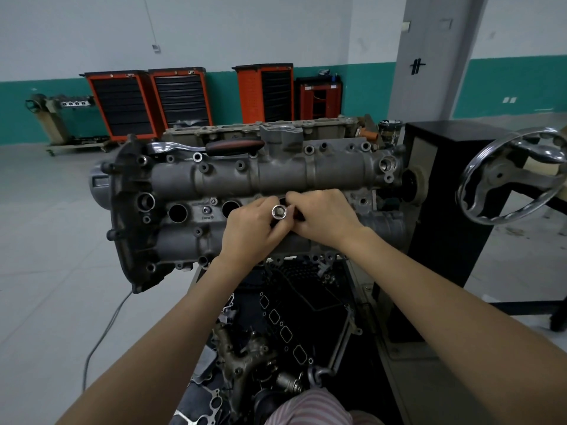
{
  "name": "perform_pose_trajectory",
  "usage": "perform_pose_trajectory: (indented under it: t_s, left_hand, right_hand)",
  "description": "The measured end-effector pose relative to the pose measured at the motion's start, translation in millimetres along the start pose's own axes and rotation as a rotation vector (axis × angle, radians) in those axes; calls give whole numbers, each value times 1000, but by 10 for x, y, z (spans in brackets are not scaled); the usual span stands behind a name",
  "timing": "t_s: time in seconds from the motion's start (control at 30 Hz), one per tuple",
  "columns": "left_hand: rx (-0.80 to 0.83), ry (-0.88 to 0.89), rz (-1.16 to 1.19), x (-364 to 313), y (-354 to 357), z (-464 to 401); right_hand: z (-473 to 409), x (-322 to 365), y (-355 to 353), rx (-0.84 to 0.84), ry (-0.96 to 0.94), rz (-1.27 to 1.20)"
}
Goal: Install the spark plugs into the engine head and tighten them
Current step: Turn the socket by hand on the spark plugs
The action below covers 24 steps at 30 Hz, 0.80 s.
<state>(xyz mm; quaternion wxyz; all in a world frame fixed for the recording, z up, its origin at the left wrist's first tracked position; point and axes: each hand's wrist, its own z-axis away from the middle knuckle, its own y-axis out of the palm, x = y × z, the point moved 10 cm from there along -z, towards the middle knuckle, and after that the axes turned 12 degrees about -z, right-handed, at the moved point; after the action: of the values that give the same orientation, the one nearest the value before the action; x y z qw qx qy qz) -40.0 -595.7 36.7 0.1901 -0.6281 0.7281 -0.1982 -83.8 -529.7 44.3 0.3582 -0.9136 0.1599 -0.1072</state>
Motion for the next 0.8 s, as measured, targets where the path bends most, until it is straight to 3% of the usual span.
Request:
perform_pose_trajectory:
  t_s: [0.8]
  left_hand:
    - [13,-14,-1,2,-5,11]
  right_hand:
    - [-2,-25,112,92,14,65]
